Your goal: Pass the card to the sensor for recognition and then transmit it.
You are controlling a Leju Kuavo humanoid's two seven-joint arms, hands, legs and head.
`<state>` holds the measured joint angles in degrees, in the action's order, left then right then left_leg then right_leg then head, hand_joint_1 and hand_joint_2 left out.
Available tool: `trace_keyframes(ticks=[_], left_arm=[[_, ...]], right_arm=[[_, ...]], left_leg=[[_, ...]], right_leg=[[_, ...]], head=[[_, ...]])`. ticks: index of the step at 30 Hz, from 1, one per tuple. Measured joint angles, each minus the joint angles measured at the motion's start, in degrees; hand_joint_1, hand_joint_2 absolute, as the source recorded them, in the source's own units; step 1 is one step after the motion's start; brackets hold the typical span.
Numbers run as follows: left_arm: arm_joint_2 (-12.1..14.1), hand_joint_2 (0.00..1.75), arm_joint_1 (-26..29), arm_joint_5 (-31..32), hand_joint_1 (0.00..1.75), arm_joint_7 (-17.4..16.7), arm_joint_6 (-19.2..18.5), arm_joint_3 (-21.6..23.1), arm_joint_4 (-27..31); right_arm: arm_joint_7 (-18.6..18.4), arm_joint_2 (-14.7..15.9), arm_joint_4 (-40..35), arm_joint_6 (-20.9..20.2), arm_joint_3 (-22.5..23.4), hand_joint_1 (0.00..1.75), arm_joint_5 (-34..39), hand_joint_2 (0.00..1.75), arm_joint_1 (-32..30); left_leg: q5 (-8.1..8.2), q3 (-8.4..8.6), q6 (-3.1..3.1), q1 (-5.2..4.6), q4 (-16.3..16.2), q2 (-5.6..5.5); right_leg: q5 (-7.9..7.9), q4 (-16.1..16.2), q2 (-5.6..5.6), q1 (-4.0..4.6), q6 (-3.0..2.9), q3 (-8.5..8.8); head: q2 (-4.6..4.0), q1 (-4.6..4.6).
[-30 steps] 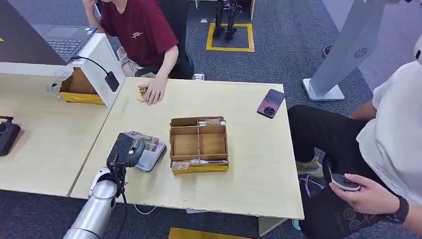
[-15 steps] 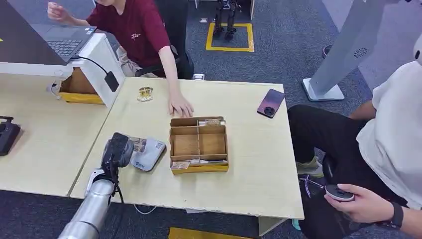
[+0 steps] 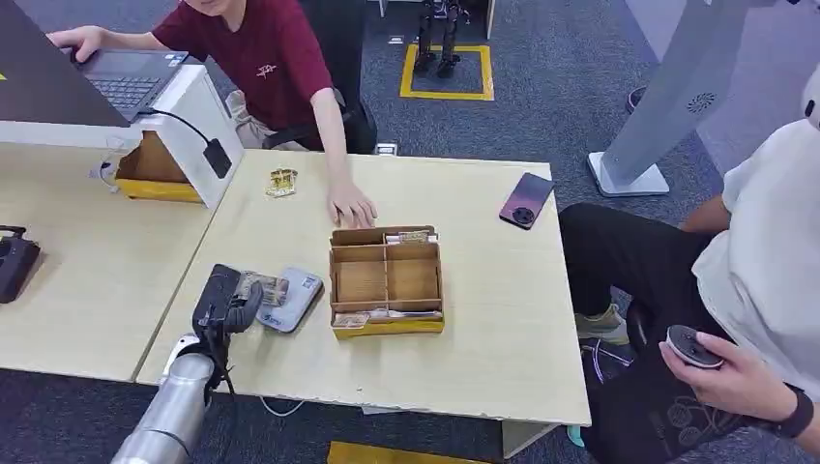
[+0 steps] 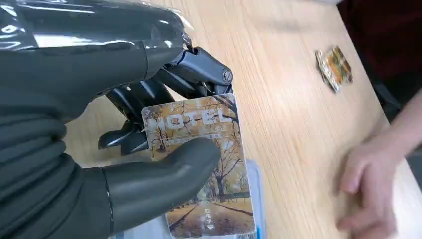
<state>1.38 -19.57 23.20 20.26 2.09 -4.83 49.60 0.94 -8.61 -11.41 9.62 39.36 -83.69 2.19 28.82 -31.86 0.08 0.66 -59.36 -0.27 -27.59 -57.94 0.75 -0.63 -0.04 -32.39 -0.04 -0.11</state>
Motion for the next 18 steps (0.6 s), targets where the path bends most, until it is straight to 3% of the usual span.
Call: trace_keyframes(ticks=[3,10,11,14,15,17,18], left_arm=[[0.0,1.75,0.7,-3.4,1.75,0.1,-4.3,0.0,1.2],[0.0,1.75,0.7,-3.6,1.75,0.1,-4.6,0.0,1.4],[0.1,1.75,1.3,-5.6,1.75,0.1,-7.2,0.0,2.5],[0.6,1.75,3.6,-7.4,1.75,0.2,-9.5,0.2,6.1],[0.6,1.75,4.1,-5.4,1.75,0.0,-7.3,0.7,7.2],[0.4,1.75,4.2,3.1,1.75,-2.1,1.5,3.6,7.5],[0.4,1.75,4.2,3.7,1.75,-2.1,2.2,4.1,7.4]], right_arm=[[0.0,0.0,0.0,0.1,0.3,0.00,0.0,0.00,0.0],[0.0,0.0,0.0,0.1,0.3,0.00,0.0,0.00,0.0],[0.1,0.0,0.0,0.2,0.6,0.00,0.0,0.00,0.0],[0.3,0.0,0.0,0.4,0.9,0.00,-0.2,0.00,0.0],[0.3,0.0,0.0,0.4,1.1,0.00,-0.3,0.00,0.0],[0.3,0.0,0.0,0.6,1.3,0.00,-0.8,0.00,0.1],[0.3,0.0,0.0,0.6,1.3,0.00,-0.9,0.00,0.1]], left_leg=[[0.00,-0.01,0.00,0.00,0.0,0.00],[0.00,-0.01,0.00,0.00,0.0,0.00],[0.00,-0.02,0.00,0.00,0.0,-0.01],[0.00,-0.02,0.00,0.00,0.0,0.00],[0.00,-0.03,0.00,0.00,0.0,-0.05],[-0.01,-0.03,0.00,0.00,0.0,-0.04],[-0.01,-0.03,0.00,0.00,0.0,-0.04]], right_leg=[[0.00,0.0,0.00,0.00,0.00,0.00],[0.00,0.0,0.00,0.00,0.00,0.00],[0.00,0.0,0.00,0.00,0.00,0.00],[0.00,0.0,0.01,0.00,0.00,-0.03],[0.00,0.0,-0.02,0.00,0.00,-0.04],[0.01,0.0,-0.02,0.00,0.00,-0.04],[0.01,0.0,-0.01,0.00,0.00,-0.04]], head=[[0.00,0.00],[0.00,0.00],[0.00,0.00],[0.00,0.00],[0.00,0.02],[0.00,0.00],[0.00,0.00]])
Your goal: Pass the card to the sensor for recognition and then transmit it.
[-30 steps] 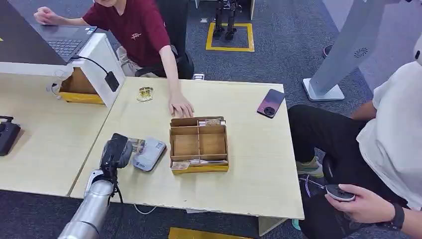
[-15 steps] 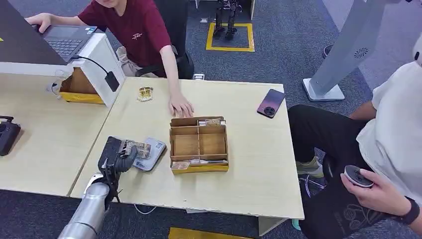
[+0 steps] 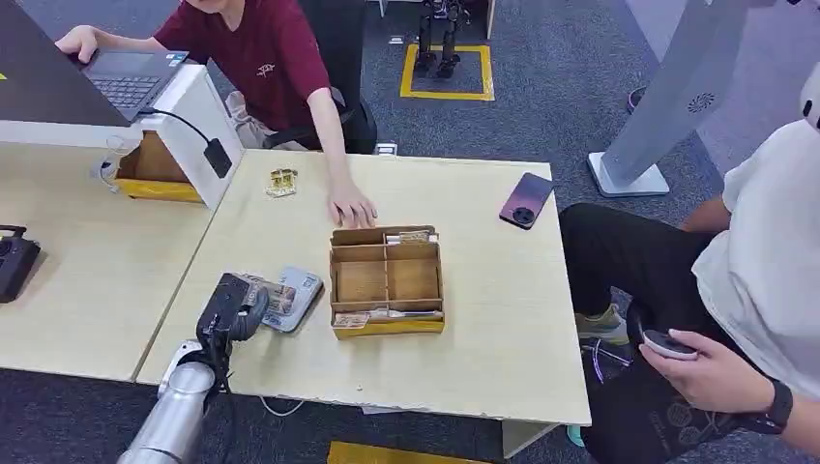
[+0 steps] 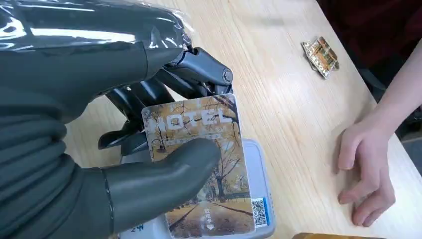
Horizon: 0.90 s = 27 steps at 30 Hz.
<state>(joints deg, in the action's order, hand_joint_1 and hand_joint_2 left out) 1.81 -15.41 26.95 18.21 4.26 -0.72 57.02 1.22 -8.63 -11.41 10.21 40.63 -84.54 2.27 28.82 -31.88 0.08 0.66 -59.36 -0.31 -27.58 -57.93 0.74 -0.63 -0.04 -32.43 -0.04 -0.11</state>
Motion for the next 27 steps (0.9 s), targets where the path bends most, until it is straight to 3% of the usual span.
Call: trace_keyframes(ticks=[12,20,27], left_arm=[[-0.2,1.75,-0.6,7.8,1.75,-0.9,6.2,1.6,-2.2],[-1.0,1.75,-1.5,16.7,1.75,-3.3,12.7,2.6,-4.7],[-1.6,1.75,-1.7,19.9,1.75,-4.3,14.0,2.9,-6.3]], right_arm=[[0.3,0.0,0.0,0.0,0.2,0.00,-0.6,0.00,0.0],[0.3,0.0,0.0,0.0,0.3,0.00,-1.1,0.00,0.0],[0.5,0.0,0.0,0.0,0.7,0.00,-1.2,0.00,0.1]], left_leg=[[0.00,0.00,0.00,0.00,0.0,0.00],[0.00,0.02,0.00,0.00,0.0,0.00],[0.00,0.02,0.00,0.00,0.0,-0.01]], right_leg=[[0.00,0.0,0.00,0.00,0.00,0.00],[0.00,0.0,-0.01,0.00,0.00,0.02],[0.00,0.0,-0.01,0.00,0.00,0.03]], head=[[0.00,0.00],[0.00,0.00],[0.00,0.00]])
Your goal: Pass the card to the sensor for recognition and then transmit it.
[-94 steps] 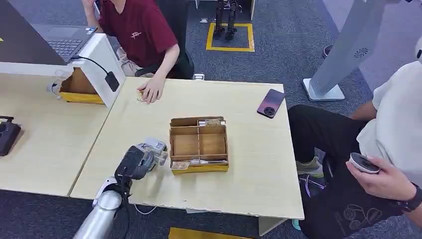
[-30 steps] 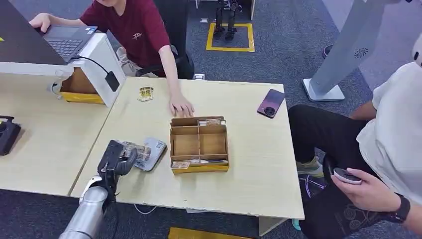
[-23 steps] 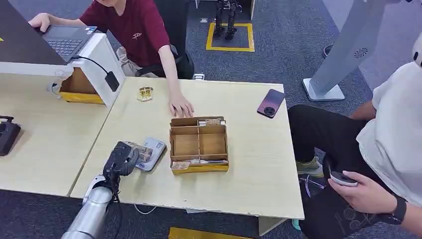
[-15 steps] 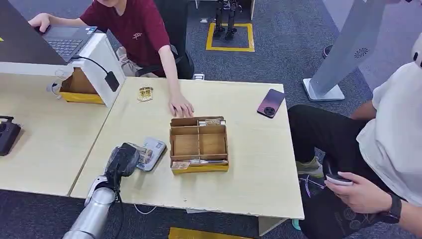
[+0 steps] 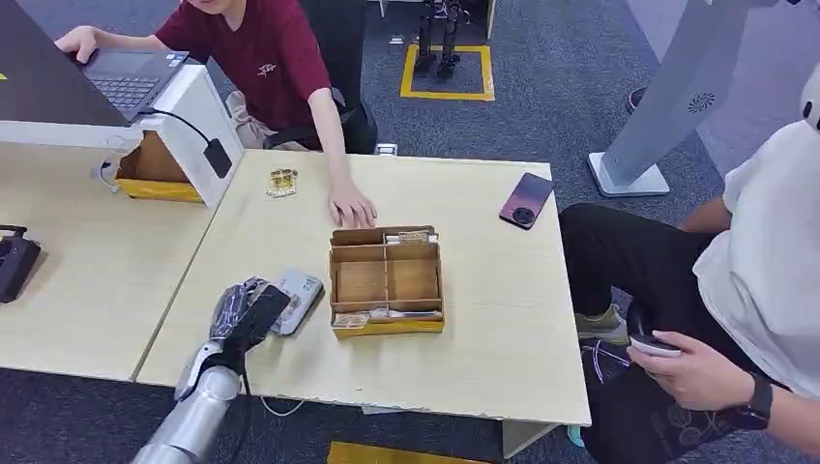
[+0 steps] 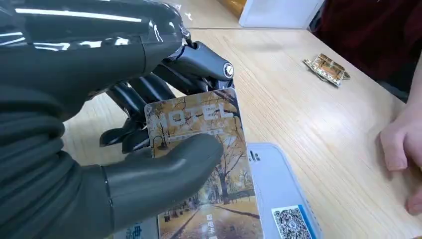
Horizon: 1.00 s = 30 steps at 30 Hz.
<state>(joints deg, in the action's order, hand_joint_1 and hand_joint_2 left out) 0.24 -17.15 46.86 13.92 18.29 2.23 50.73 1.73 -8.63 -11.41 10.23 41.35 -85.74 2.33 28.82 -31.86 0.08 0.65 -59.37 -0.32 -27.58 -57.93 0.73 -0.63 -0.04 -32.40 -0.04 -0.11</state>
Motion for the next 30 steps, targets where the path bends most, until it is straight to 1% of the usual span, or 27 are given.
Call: trace_keyframes(ticks=[3,6,8,11,13,15,20,21,22,23,24,25,26,27,28,30], left_arm=[[-0.4,1.75,0.0,-0.4,1.75,0.8,-0.5,0.0,-0.4],[-0.8,1.75,0.0,-2.0,1.75,3.1,-0.8,0.0,-0.4],[-1.2,1.75,0.0,-4.9,1.75,5.4,-0.5,-0.1,-0.2],[-2.3,1.75,0.7,-9.7,1.75,9.2,0.0,-0.8,2.7],[-3.4,1.75,1.4,-12.7,1.75,10.7,1.0,-1.2,5.7],[-4.5,1.75,1.5,-14.4,1.75,10.9,2.5,-1.6,9.0],[-5.2,1.75,1.1,-14.6,1.75,12.3,6.5,-2.1,14.0],[-5.2,1.75,0.9,-13.9,1.75,12.8,8.3,-2.2,14.7],[-5.2,1.75,0.7,-11.1,1.75,13.6,11.9,-2.3,15.2],[-5.2,1.75,0.4,-7.5,1.75,14.3,16.1,-2.4,15.5],[-5.2,1.75,0.1,-2.4,1.75,14.6,19.7,-2.6,15.8],[-5.4,1.75,-0.1,3.0,1.75,15.3,20.8,-3.3,16.4],[-5.9,1.75,-0.2,11.0,1.75,16.5,21.2,-5.2,17.6],[-6.6,1.75,-0.5,16.8,1.75,17.4,21.3,-7.4,18.5],[-7.2,1.75,-0.8,20.4,1.75,17.7,21.4,-9.2,19.1],[-8.2,1.75,-1.1,21.2,1.75,18.0,21.4,-11.7,20.1]], right_arm=[[0.1,0.0,0.0,0.0,0.1,0.00,-0.1,0.00,0.0],[0.1,0.0,0.0,0.1,0.1,0.00,-0.2,0.00,0.0],[0.1,0.0,0.0,0.1,0.2,0.00,-0.3,0.00,0.0],[0.1,0.0,0.0,0.1,0.3,0.00,-0.5,0.00,0.0],[0.1,0.0,0.0,0.1,0.3,0.00,-0.5,0.00,0.0],[0.0,0.0,0.0,0.0,0.3,0.00,-0.6,0.00,0.0],[0.0,-0.2,0.0,0.0,0.3,0.00,-0.7,0.00,0.0],[0.0,-0.2,0.0,0.0,0.3,0.00,-0.7,0.00,0.1],[0.0,-0.3,0.0,-0.3,0.3,0.00,-0.8,0.00,0.1],[0.0,-0.3,0.0,-0.5,0.2,0.00,-0.9,0.00,0.1],[0.0,-0.3,0.0,-0.8,0.2,0.00,-0.9,0.00,0.2],[0.1,-0.3,0.0,-0.9,0.1,0.00,-0.9,0.00,0.2],[0.1,-0.3,0.0,-1.1,-0.2,0.00,-1.0,0.00,0.3],[0.1,-0.3,0.0,-1.1,-0.6,0.00,-1.0,0.00,0.3],[0.1,-0.3,0.0,-1.2,-0.9,0.00,-1.0,0.00,0.3],[0.1,-0.3,0.0,-1.2,-1.3,0.00,-1.0,0.00,0.4]], left_leg=[[0.00,0.00,0.00,0.00,0.0,0.00],[0.00,0.00,0.00,0.00,0.0,-0.01],[-0.03,0.00,-0.03,0.00,0.0,-0.04],[-0.03,-0.03,-0.03,0.00,0.0,-0.10],[-0.03,-0.04,-0.03,0.00,0.0,-0.08],[-0.03,-0.05,-0.03,0.00,0.0,-0.08],[-0.03,-0.05,-0.03,0.00,0.0,-0.09],[-0.03,-0.05,-0.03,0.01,0.0,-0.09],[-0.03,-0.05,-0.03,0.03,0.0,-0.08],[-0.03,-0.05,-0.03,0.03,0.0,-0.08],[-0.03,-0.05,-0.03,0.02,0.0,-0.08],[-0.04,-0.05,-0.02,0.02,0.0,-0.08],[-0.04,-0.06,-0.02,0.02,0.0,-0.09],[-0.04,-0.05,-0.02,0.01,0.0,-0.09],[-0.04,-0.05,-0.02,0.01,0.0,-0.08],[-0.03,-0.04,-0.03,0.00,0.0,0.00]], right_leg=[[0.00,0.0,-0.01,0.00,0.00,0.01],[0.00,0.0,-0.04,0.00,0.00,0.04],[0.00,0.0,-0.07,0.00,0.00,0.03],[0.00,0.0,-0.12,0.00,0.01,0.04],[0.01,0.0,-0.10,0.00,0.02,0.03],[0.02,0.0,-0.10,0.00,0.03,0.02],[0.02,0.0,-0.11,0.00,0.03,0.01],[0.02,0.0,-0.11,0.00,0.03,0.01],[0.02,0.0,-0.11,0.00,0.02,0.01],[0.02,0.0,-0.10,0.01,0.02,0.01],[0.02,0.0,-0.10,0.01,0.02,0.01],[0.02,0.0,-0.10,0.01,0.02,0.01],[0.02,0.0,-0.10,0.01,0.02,0.01],[0.02,0.0,-0.10,0.01,0.03,0.01],[0.02,0.0,-0.10,0.01,0.03,0.01],[0.04,0.0,0.00,0.01,0.02,0.01]], head=[[0.00,0.02],[0.00,0.00],[0.00,0.00],[0.00,0.00],[0.00,0.00],[0.00,0.02],[0.00,0.00],[0.00,0.00],[0.00,0.00],[0.00,0.00],[0.00,0.00],[0.00,0.00],[0.00,0.00],[0.00,0.00],[0.00,0.00],[0.00,-0.02]])
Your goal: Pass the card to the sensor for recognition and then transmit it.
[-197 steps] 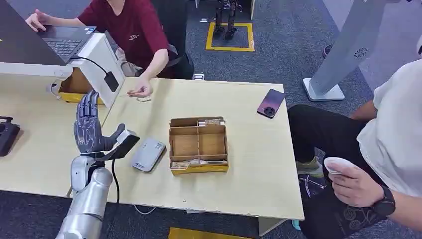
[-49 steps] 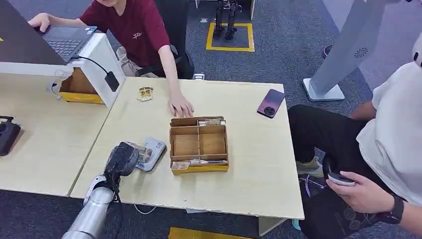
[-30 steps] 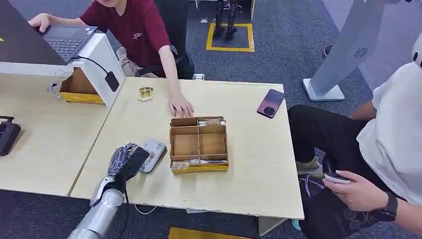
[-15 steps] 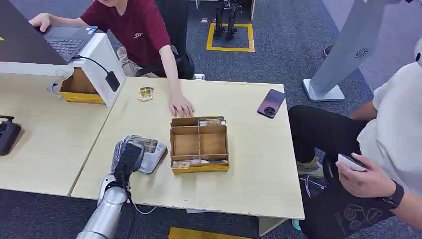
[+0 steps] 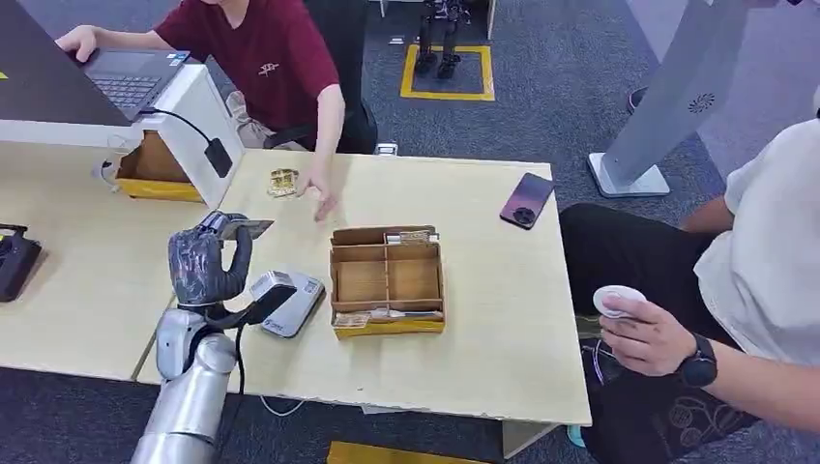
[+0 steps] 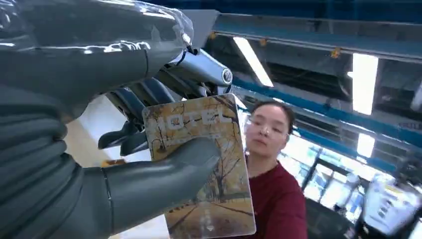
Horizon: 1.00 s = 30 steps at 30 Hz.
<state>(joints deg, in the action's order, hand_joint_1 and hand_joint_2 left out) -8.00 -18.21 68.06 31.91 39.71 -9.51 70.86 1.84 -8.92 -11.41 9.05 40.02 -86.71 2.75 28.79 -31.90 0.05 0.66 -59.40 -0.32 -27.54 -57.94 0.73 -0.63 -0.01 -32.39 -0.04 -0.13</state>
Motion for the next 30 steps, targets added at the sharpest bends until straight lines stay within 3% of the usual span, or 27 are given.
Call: trace_keyframes(ticks=[8,12,16,21,28,29,30], left_arm=[[-1.5,1.75,-0.3,0.6,1.75,0.0,0.0,-4.3,1.9],[-2.4,1.75,-1.6,12.0,1.75,0.9,0.0,-7.7,3.8],[-2.5,1.75,-4.2,16.3,1.75,-2.4,0.0,-10.1,3.8],[-2.4,1.75,-5.6,16.3,1.75,-3.1,0.0,-11.1,3.6],[-3.1,1.75,-5.7,14.2,1.75,0.4,0.0,-12.3,3.0],[-3.1,1.75,-5.7,13.9,0.00,0.9,0.0,-12.6,2.9],[-3.3,1.75,-5.7,13.7,0.00,1.4,0.0,-12.8,2.7]], right_arm=[[0.0,0.0,0.0,0.0,-0.6,0.00,0.0,0.00,0.2],[0.1,0.0,0.0,-0.1,-1.8,0.00,0.0,0.00,0.2],[0.3,0.0,0.0,-0.6,-3.3,0.00,0.0,0.00,0.3],[0.3,0.0,0.0,-0.6,-4.2,0.00,0.0,0.00,0.4],[0.1,0.0,0.0,-0.6,-4.2,0.00,0.0,0.00,0.5],[0.1,0.0,0.0,-0.5,-4.2,0.00,0.0,0.00,0.5],[0.1,0.0,0.0,-0.5,-4.2,0.00,0.0,0.00,0.6]], left_leg=[[0.00,-0.03,0.00,0.00,0.0,-0.08],[-0.01,-0.03,0.00,0.00,0.0,-0.07],[-0.02,-0.03,0.02,0.01,0.0,-0.07],[-0.03,-0.03,0.02,0.01,0.0,-0.07],[-0.02,-0.04,0.02,0.00,0.0,-0.06],[-0.02,-0.04,0.02,0.00,0.0,-0.06],[-0.02,-0.04,0.02,0.00,0.0,-0.06]], right_leg=[[0.01,0.0,-0.08,0.00,0.01,-0.01],[0.01,0.0,-0.09,0.00,0.01,-0.01],[0.04,0.0,-0.07,0.00,-0.02,-0.02],[0.03,0.0,-0.08,0.00,-0.02,-0.02],[0.03,0.0,-0.07,0.00,-0.02,-0.03],[0.03,0.0,-0.07,0.00,-0.02,-0.03],[0.03,0.0,-0.07,0.00,-0.02,-0.03]], head=[[0.00,0.00],[0.00,0.02],[0.00,0.02],[0.00,0.02],[0.00,0.02],[0.00,0.02],[0.00,0.04]])
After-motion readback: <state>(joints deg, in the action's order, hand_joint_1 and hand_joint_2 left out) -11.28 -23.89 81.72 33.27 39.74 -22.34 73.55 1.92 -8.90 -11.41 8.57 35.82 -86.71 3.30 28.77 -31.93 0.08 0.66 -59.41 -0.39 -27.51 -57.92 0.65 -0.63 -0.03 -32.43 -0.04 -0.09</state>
